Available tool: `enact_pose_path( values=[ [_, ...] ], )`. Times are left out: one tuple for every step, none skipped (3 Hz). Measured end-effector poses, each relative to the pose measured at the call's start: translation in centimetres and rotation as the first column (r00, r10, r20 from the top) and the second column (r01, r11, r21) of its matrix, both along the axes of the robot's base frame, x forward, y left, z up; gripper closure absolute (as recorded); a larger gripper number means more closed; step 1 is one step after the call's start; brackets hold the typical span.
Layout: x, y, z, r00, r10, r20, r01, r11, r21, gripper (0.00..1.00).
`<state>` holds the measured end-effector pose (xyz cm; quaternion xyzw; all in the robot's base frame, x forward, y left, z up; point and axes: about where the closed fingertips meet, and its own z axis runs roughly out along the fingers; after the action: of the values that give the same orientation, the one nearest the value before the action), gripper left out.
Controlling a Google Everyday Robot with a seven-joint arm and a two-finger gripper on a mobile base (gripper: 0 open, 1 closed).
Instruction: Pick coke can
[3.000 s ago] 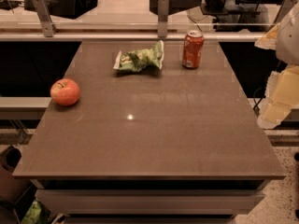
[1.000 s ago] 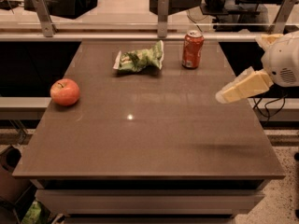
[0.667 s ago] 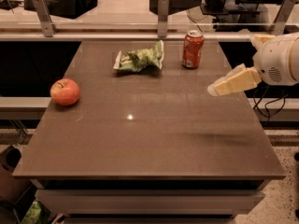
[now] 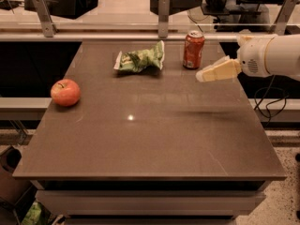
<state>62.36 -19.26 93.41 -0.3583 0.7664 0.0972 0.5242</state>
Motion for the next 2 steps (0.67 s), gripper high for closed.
enact_pose_path(
  values=[
    [0.00, 0.01, 0.00, 1.0000, 0.000, 0.000, 0.000, 1.000, 0.000, 0.00],
    [0.99, 0.17, -0.10, 0.9997, -0.009, 0.022, 0.008, 1.000, 0.030, 0.00]
  ],
)
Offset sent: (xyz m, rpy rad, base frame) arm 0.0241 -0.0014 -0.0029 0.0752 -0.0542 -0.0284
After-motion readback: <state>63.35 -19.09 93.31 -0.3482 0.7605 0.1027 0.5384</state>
